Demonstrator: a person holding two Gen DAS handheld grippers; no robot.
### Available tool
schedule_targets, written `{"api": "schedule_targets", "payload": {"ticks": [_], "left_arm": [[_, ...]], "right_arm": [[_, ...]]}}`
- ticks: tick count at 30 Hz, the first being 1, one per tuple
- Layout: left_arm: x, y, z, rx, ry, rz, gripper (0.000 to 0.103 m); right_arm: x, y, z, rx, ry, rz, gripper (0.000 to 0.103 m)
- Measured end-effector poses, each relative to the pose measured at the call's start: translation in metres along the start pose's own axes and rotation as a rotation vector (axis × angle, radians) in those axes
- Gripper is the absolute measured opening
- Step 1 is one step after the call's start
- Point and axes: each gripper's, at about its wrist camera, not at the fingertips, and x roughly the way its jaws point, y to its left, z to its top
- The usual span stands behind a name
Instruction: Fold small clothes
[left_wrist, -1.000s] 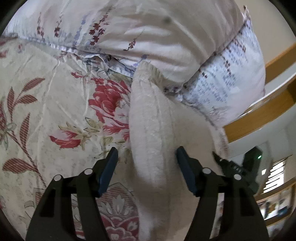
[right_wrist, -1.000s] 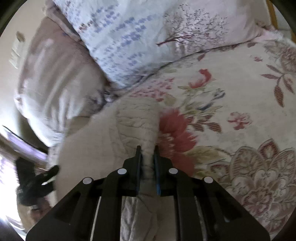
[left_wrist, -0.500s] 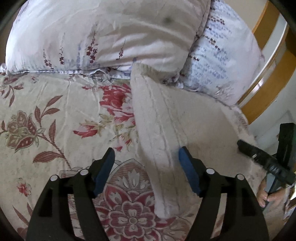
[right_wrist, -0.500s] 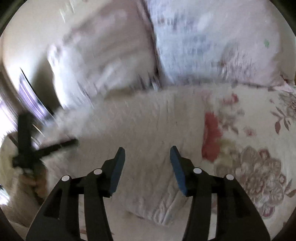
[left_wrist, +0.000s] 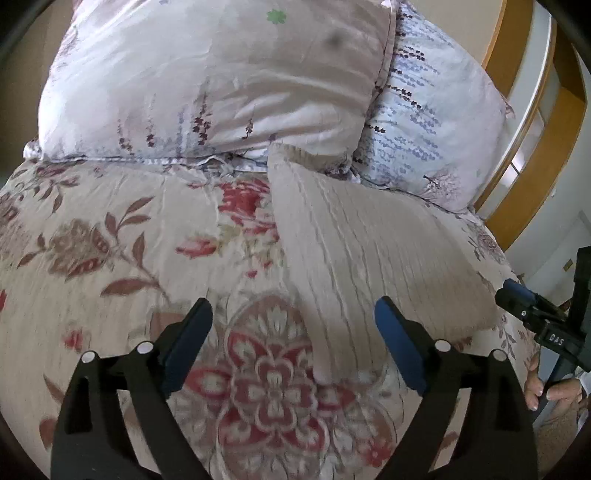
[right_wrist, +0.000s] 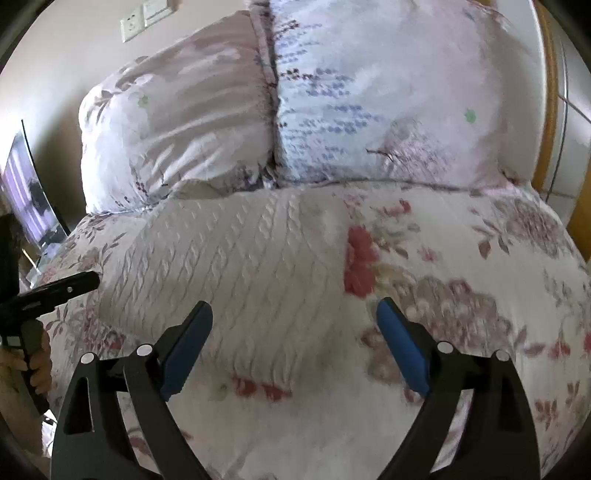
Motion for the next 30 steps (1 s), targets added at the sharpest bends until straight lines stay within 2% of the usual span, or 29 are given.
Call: {"api": "schedule_targets", "payload": {"ticks": [3, 7, 11, 18, 22, 30], "left_arm": [[-0.005, -0.005, -0.009, 0.019, 0.003, 0.029, 0.095], [-0.010, -0.022, -0.023, 0.098, 0.001, 0.114, 0.101], [-0.007, -0.035, -0.031, 0.133, 0.029, 0.126, 0.101], [0.008, -0.048, -0.040, 0.184, 0.093, 0.183, 0.101], [0.015, -0.048, -0.043, 0.186, 0.125, 0.223, 0.101], [0.023, -0.047, -0.047, 0.187, 0.162, 0.232, 0.101]], "right_arm": [[-0.004, 0.000, -0.009, 0.017, 0.010, -0.003, 0.093], [-0.004, 0.009, -0.022, 0.008, 0.045, -0.010, 0.095], [0.006, 0.021, -0.034, 0.003, 0.109, -0.001, 0.095], [0.021, 0.037, -0.045, 0.007, 0.182, -0.052, 0.095], [0.027, 0.039, -0.047, 0.024, 0.201, -0.074, 0.095], [0.030, 0.042, -0.048, 0.012, 0.205, -0.119, 0.096]]}}
